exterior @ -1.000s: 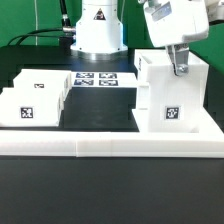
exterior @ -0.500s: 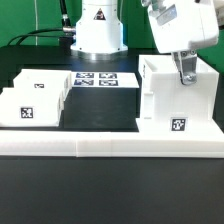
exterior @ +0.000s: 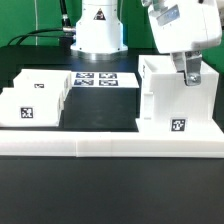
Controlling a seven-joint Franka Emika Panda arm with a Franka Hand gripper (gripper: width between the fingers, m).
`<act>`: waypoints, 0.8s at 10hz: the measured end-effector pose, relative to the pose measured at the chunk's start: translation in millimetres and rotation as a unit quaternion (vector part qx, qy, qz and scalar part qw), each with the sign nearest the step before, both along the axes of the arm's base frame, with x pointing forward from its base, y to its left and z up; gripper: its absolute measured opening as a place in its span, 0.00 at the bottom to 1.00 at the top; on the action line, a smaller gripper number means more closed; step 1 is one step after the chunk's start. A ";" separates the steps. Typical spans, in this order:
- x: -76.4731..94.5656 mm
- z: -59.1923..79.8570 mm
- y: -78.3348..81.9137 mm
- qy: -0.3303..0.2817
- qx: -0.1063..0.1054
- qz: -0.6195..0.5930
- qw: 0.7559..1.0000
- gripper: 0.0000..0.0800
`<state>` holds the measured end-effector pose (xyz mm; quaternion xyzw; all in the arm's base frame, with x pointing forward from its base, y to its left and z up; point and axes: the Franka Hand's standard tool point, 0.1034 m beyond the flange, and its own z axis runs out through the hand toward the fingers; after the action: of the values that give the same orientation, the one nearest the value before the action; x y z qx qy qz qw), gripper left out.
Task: Assemble drawer
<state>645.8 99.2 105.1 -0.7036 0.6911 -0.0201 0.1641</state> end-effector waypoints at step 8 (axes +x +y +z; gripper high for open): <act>-7.0 35.5 -16.1 -0.016 -0.015 0.133 0.991 0.81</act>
Offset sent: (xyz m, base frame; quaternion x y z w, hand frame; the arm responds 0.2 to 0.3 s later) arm 0.0000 0.0000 0.0000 0.0000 0.0000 0.0000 1.0000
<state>638.8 83.1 140.6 -0.7913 0.5882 -0.0202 0.1659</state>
